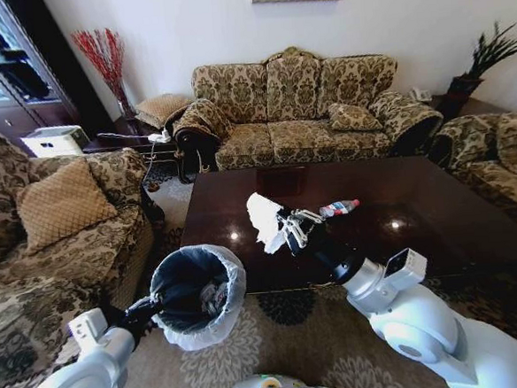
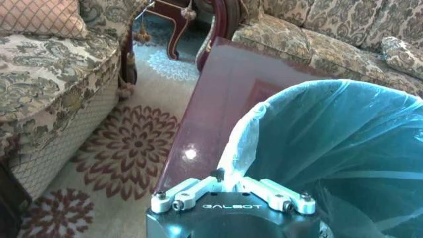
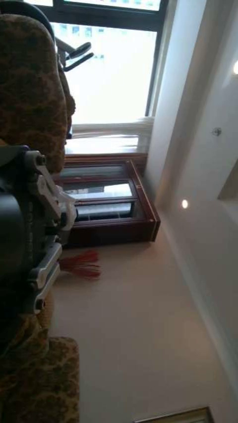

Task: Move to the front of the table and place the trash on the table into the trash bin.

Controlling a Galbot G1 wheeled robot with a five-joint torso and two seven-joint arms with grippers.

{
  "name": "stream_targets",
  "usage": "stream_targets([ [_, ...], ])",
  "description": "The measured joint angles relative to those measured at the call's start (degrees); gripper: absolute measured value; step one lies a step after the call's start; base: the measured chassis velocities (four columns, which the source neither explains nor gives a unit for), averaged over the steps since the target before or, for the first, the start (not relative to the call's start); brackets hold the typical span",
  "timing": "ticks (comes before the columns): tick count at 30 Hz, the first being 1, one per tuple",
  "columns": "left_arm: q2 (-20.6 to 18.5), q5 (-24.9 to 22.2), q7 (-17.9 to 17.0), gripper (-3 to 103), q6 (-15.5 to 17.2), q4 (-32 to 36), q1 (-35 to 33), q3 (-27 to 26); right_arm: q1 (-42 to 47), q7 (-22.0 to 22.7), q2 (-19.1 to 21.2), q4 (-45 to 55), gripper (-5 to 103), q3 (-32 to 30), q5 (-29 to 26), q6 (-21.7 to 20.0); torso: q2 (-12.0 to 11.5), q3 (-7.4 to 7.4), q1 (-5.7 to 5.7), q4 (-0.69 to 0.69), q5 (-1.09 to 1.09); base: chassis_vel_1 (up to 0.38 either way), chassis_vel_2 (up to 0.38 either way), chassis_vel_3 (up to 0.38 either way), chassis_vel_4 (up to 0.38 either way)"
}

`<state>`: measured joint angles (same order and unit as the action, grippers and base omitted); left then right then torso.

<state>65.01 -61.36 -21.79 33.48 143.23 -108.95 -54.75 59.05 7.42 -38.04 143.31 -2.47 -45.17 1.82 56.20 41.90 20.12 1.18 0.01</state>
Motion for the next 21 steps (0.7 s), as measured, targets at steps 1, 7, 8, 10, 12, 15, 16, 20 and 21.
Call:
stream_targets([
  [1,0.00,0.00,0.00,0,0.00,0.00,0.00,0.00,0.00,0.00,0.00,0.00,0,0.00,0.00,0.00,0.00,0.00,0.00,0.00,0.00,0.107,-0.091,-0.117,0.106],
  [7,-0.29,0.17,0.12,0,-0.30,0.00,0.06,0.12,1.44,0.00,-0.55,-0.03,0,0.17,1.59,0.73,0.00,0.00,0.00,0.00,0.00,0.169,-0.188,-0.192,0.167],
  [8,-0.59,0.53,0.42,0,-0.72,0.00,0.09,0.14,1.78,0.00,-0.69,-0.04,0,0.37,2.20,1.27,0.00,0.00,-0.01,0.00,0.00,0.275,-0.217,-0.236,0.215],
  [10,-0.84,1.04,0.76,0,-1.13,0.00,0.17,0.14,1.91,0.00,-0.79,-0.04,0,0.52,2.70,1.58,0.00,0.00,-0.02,0.00,-0.02,0.275,-0.217,-0.261,0.266],
  [12,-1.24,2.80,1.98,0,-2.32,0.01,0.54,0.14,2.47,0.00,-1.36,-0.05,0,0.72,3.85,2.04,0.01,-0.02,-0.08,0.00,0.01,0.245,-0.247,-0.235,0.220],
  [15,-1.10,5.61,3.29,0,-2.80,0.02,0.62,0.55,3.46,0.00,-1.76,-0.04,0,0.58,5.16,2.36,0.04,-0.05,-0.12,0.01,0.01,0.190,-0.176,-0.174,0.177],
  [16,-0.91,7.77,4.49,0,-3.18,0.01,0.65,0.93,4.39,-0.01,-1.98,-0.26,0,0.27,6.18,2.63,0.05,-0.05,-0.12,0.01,-0.02,0.092,-0.095,-0.119,0.157],
  [20,-0.83,10.63,6.24,0,-3.44,0.01,1.02,1.52,6.55,-0.01,-2.50,-1.84,0,-1.35,8.69,3.07,0.03,-0.02,-0.07,0.01,-0.01,0.053,-0.046,-0.066,0.059],
  [21,-1.67,11.25,7.04,0,-3.43,0.01,1.11,1.76,7.55,-0.01,-2.67,-2.59,0,-2.58,9.15,2.80,-0.01,0.01,0.00,0.01,-0.01,-0.017,0.026,0.058,-0.031],
])
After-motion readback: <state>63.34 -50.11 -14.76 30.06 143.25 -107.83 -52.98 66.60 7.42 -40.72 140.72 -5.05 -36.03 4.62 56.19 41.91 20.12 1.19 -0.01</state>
